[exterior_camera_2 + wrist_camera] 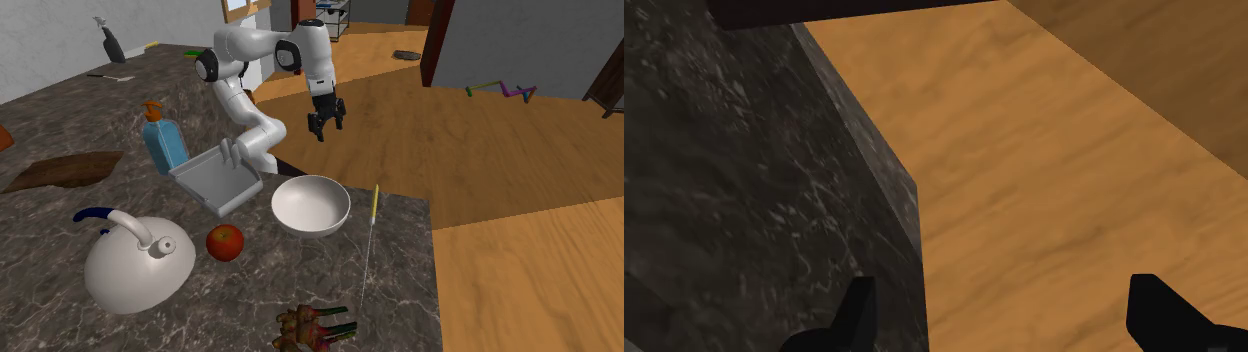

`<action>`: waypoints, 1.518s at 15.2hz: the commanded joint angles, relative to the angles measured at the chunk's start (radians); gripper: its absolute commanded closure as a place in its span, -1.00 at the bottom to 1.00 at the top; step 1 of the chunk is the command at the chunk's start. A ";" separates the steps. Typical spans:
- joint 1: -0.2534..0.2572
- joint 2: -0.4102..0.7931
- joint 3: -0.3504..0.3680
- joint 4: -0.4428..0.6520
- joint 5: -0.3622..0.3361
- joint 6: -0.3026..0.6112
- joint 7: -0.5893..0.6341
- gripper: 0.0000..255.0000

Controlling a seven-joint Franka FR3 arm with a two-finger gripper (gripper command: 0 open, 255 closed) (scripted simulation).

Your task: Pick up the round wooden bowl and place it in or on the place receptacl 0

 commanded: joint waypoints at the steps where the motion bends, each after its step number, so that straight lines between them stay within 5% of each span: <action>1: 0.000 0.000 0.000 0.000 0.000 0.000 0.000 -1.00; 20: -0.079 0.620 -0.192 0.645 -0.209 -0.103 -0.343 -1.00; 23: -0.081 0.612 -0.194 0.596 -0.210 -0.062 -0.341 -1.00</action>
